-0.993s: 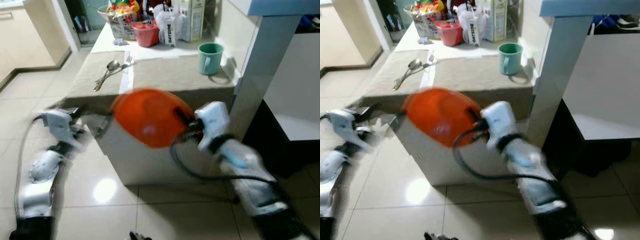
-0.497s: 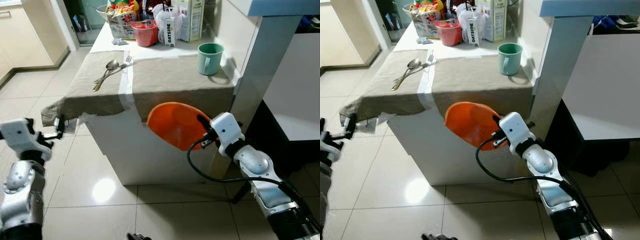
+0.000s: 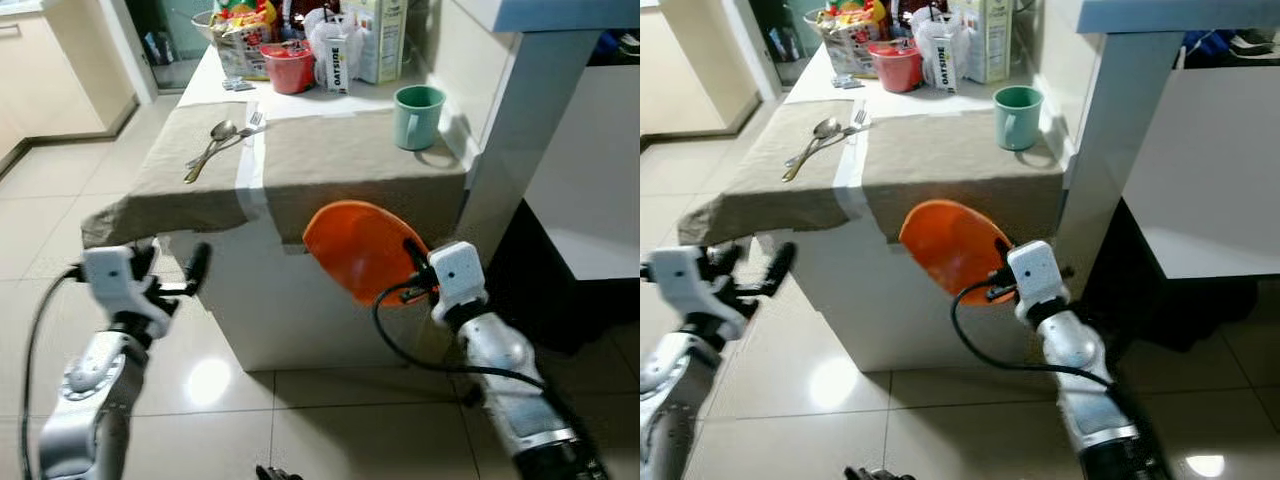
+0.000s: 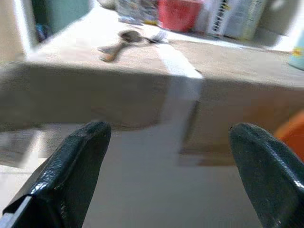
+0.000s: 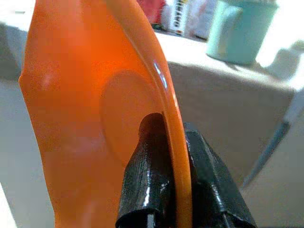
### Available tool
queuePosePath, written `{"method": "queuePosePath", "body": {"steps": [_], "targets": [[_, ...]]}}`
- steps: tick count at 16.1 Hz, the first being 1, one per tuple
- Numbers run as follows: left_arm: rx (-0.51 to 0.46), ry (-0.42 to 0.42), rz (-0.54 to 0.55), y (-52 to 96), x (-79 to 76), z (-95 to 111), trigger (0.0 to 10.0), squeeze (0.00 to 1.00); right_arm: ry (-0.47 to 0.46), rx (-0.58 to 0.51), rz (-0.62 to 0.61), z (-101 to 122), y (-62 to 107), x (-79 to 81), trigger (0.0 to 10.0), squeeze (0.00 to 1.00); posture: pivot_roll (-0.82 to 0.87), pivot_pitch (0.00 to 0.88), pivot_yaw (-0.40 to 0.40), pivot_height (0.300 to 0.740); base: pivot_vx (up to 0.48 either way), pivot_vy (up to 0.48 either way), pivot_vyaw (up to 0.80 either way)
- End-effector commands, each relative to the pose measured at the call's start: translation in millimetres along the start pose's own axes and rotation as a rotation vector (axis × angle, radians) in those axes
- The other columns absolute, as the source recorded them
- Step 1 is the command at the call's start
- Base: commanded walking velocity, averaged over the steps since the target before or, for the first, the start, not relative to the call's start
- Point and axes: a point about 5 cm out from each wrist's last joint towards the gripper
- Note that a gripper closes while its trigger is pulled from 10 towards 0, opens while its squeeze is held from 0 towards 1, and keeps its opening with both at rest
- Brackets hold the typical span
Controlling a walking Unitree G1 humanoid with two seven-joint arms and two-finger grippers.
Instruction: Setting the table
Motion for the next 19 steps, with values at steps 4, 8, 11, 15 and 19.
{"method": "queuePosePath", "body": {"steps": [4, 8, 11, 15, 19], "targets": [[0.001, 0.010, -0.049, -2.4, -17.3, 6, 10.0, 0.00, -0.311, 0.009, -0.158, 2, -3.1, -17.3, 0.0, 0.00, -0.14, 0.000, 0.109, 0.740, 0.000, 0.000, 0.00], [-0.017, 0.039, -0.020, -2.1, -19.7, 0, 10.0, 0.00, -0.406, 0.003, -0.150, 3, 0.4, -14.4, 0.0, 0.00, -0.14, 0.000, 0.103, 0.740, 0.000, 0.000, 0.00], [-0.081, -0.054, 0.126, -6.2, -5.1, -7, 10.0, 0.00, -0.449, 0.007, -0.143, -7, -1.2, -6.9, 0.0, 0.00, -0.14, 0.000, 0.096, 0.740, 0.000, 0.000, 0.00], [-0.136, -0.091, 0.188, -15.5, -4.1, -10, 10.0, 0.00, -0.399, -0.035, -0.082, -5, -14.2, 8.6, 0.0, 0.00, -0.15, 0.000, 0.102, 0.740, 0.000, 0.000, 0.00], [-0.080, -0.065, 0.076, -25.1, -21.6, -16, 10.0, 0.00, -0.378, -0.005, -0.062, -14, -13.5, 9.9, 0.0, 0.00, -0.15, 0.000, 0.104, 0.740, 0.000, 0.000, 0.00]]}}
Point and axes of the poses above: a point about 5 cm out from each wrist's last joint towards the gripper, its own y axis pointing back from the gripper into the wrist, its own z axis along the axis of the wrist's last joint, x = y × z, and after that the axes turned 11 degrees about y, right-handed
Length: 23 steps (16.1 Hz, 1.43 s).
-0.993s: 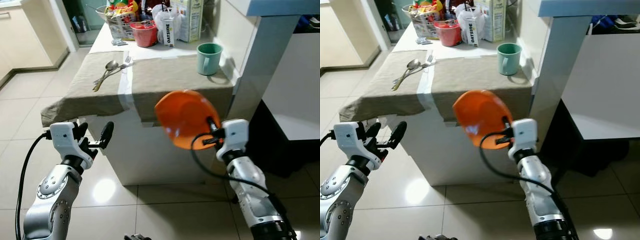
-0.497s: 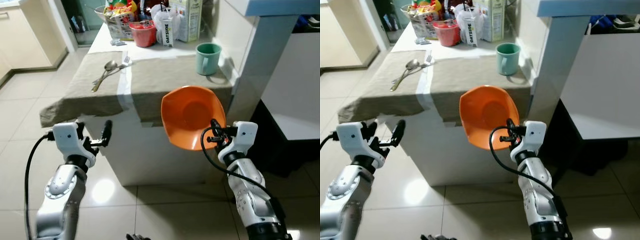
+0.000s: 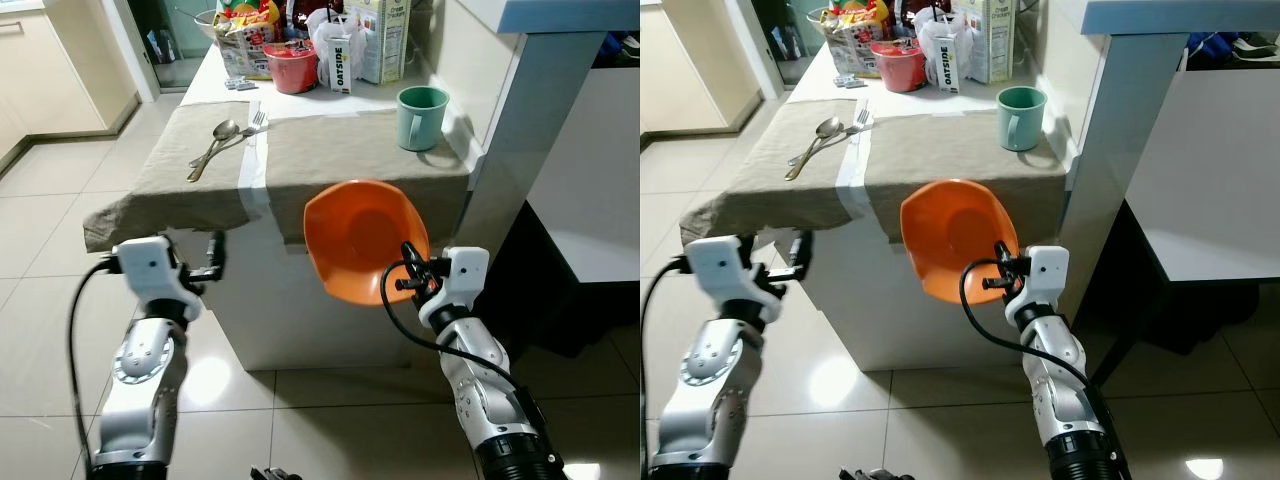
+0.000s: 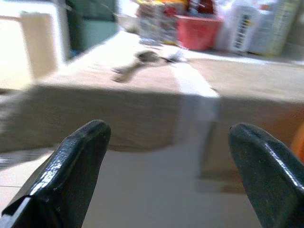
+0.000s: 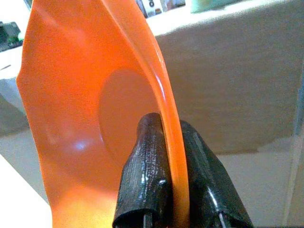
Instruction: Setting the table
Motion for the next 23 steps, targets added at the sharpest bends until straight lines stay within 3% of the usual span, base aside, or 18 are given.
{"method": "queuePosePath", "body": {"steps": [1, 4, 10, 14, 23], "targets": [[0.042, 0.017, -0.034, -1.5, -4.4, -5, 10.0, 0.00, 0.020, -0.051, 0.010, 9, -5.1, 0.1, 0.0, 0.00, -0.15, 0.000, 0.105, 0.740, 0.000, 0.000, 0.00], [0.060, 0.019, -0.055, -5.2, -13.1, -5, 10.0, 0.00, 0.006, -0.050, 0.019, 9, -8.4, 2.4, 0.0, 0.00, -0.14, 0.000, 0.106, 0.740, -0.089, 0.000, 0.00], [0.047, 0.028, -0.045, -7.2, -12.1, -3, 10.0, 0.00, 0.007, -0.046, 0.043, 8, -12.6, 4.6, 0.0, 0.00, -0.14, 0.000, 0.101, 0.740, -0.472, 0.000, 0.00], [0.052, 0.023, -0.067, -7.0, -15.2, -3, 10.0, 0.00, 0.017, -0.042, 0.053, 6, -11.9, 5.2, 0.0, 0.00, -0.14, 0.000, 0.102, 0.740, 0.000, 0.000, 0.00], [0.031, 0.047, -0.061, -11.1, -15.1, 0, 10.0, 0.00, 0.033, -0.039, 0.065, 4, -10.0, 8.0, 0.0, 0.00, -0.15, 0.000, 0.111, 0.740, 0.182, -0.403, 0.00]]}}
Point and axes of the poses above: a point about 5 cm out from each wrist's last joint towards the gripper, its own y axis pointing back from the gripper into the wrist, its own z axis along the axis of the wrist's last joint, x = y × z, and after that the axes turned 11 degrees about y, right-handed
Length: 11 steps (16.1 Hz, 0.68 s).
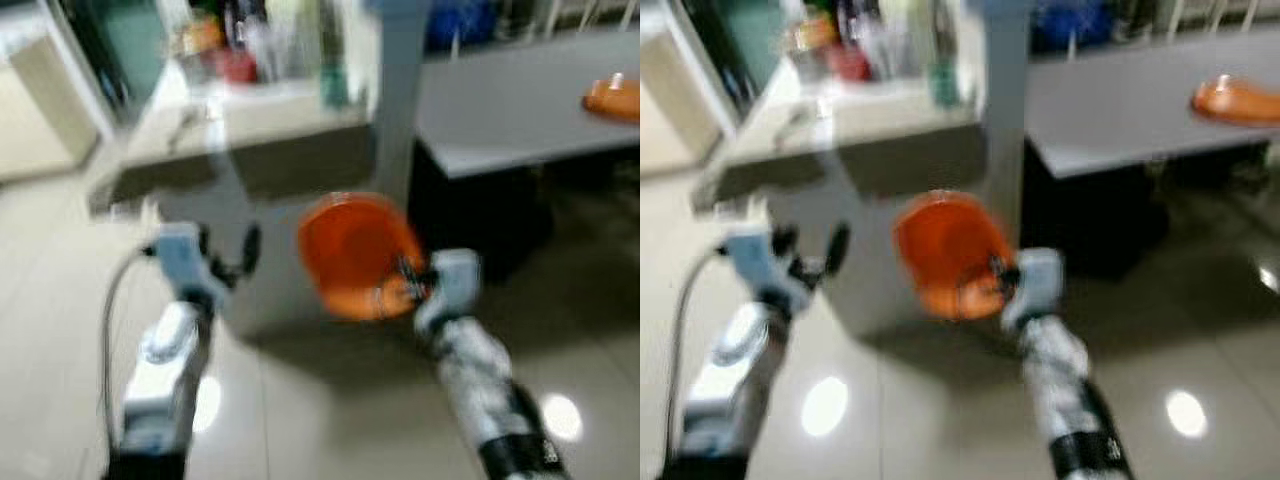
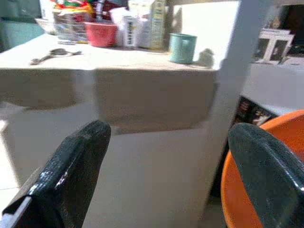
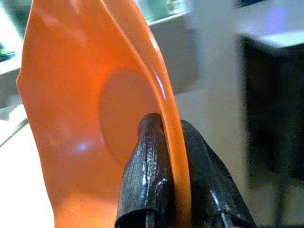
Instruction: Setting the table
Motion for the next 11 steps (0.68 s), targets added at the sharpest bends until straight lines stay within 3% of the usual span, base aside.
{"method": "queuePosePath", "body": {"steps": [1, 7, 11], "targets": [[-0.013, -0.022, 0.048, -1.0, 10.6, 4.9, 10.0, 0.00, 0.002, -0.067, 0.045, 15.9, -9.5, 14.6, 0.0, 0.00, -0.15, 0.000, 0.110, 0.740, 0.274, -0.394, 0.00], [-0.014, -0.034, 0.085, -5.7, 9.5, 2.7, 10.0, 0.00, 0.056, -0.068, 0.061, 17.6, -11.1, 16.8, 0.0, 0.00, -0.15, 0.000, 0.113, 0.740, 0.284, -0.384, 0.00], [-0.013, -0.042, 0.063, -8.6, 3.2, 1.6, 10.0, 0.00, 0.052, -0.073, 0.050, 18.6, -12.3, 16.6, 0.0, 0.00, -0.16, 0.000, 0.118, 0.740, 0.285, -0.382, 0.41]]}}
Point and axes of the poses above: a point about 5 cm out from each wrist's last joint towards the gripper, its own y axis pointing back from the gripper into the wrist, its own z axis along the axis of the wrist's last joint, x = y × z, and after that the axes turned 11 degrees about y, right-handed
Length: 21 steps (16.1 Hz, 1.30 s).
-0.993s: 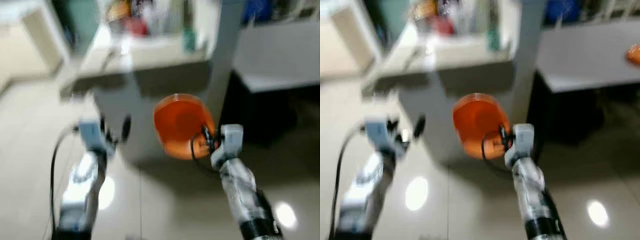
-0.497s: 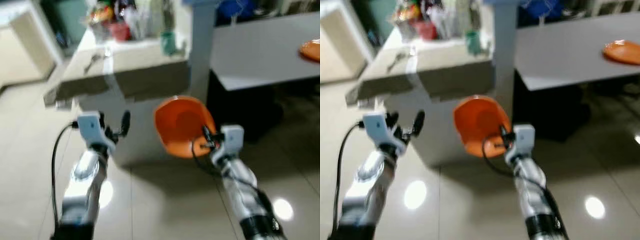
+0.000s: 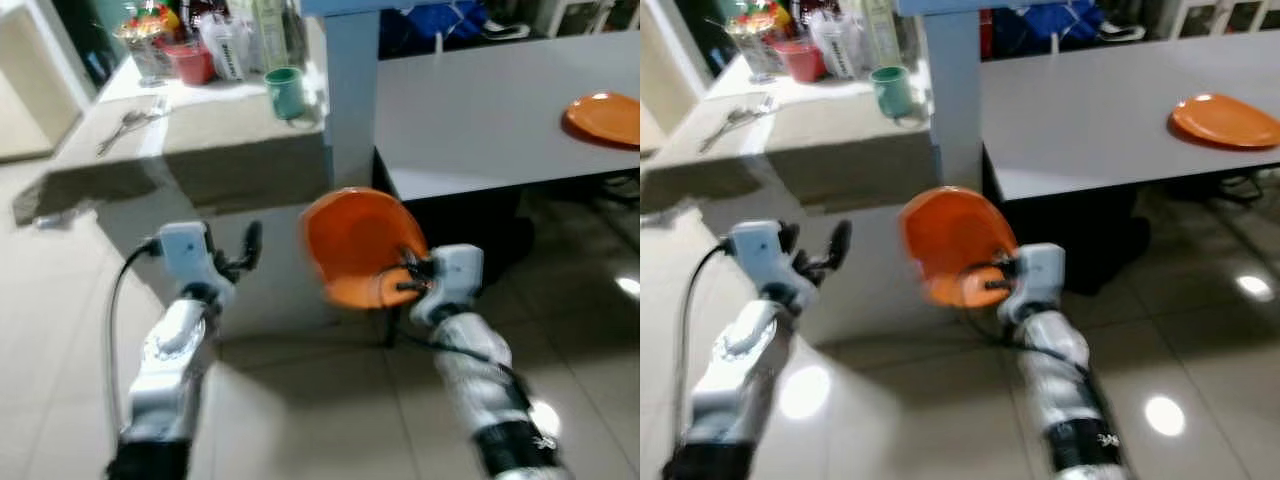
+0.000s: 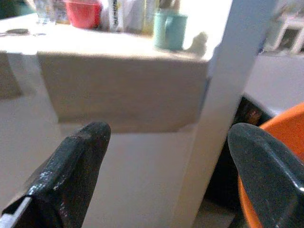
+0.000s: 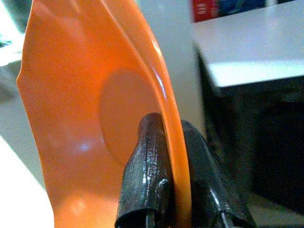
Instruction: Setting the table
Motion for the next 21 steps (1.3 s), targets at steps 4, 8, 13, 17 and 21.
{"method": "queuePosePath", "body": {"steps": [4, 8, 13, 17, 21], "targets": [[-0.030, -0.010, -0.030, -5.0, -13.4, 5, 10.0, 0.00, 0.027, -0.027, -0.013, 6, -0.6, -7.0, 0.0, 0.00, -0.16, 0.000, 0.120, 0.740, 0.248, -0.407, 0.00], [-0.044, -0.020, -0.046, -7.5, -17.1, 8, 10.0, 0.00, 0.035, -0.028, -0.003, 6, -0.4, -5.1, 0.0, 0.00, -0.17, 0.000, 0.123, 0.740, 0.000, -0.420, 0.00], [-0.052, -0.034, -0.069, -8.8, -26.0, 9, 10.0, 0.00, 0.041, -0.025, 0.003, 4, 0.3, -4.9, 0.0, 0.00, -0.17, 0.000, 0.125, 0.740, 0.000, -0.460, 0.00], [-0.048, -0.053, -0.066, -11.5, -26.3, 9, 10.0, 0.00, 0.046, -0.027, 0.009, 5, -0.2, -3.3, 0.0, 0.00, -0.17, 0.000, 0.128, 0.740, 0.000, -0.429, 0.00], [-0.045, -0.070, -0.047, -13.4, -25.1, 8, 10.0, 0.00, 0.054, -0.028, 0.022, 4, 1.3, -0.1, 0.0, 0.00, -0.18, 0.000, 0.130, 0.740, 0.127, -0.410, 0.00]]}}
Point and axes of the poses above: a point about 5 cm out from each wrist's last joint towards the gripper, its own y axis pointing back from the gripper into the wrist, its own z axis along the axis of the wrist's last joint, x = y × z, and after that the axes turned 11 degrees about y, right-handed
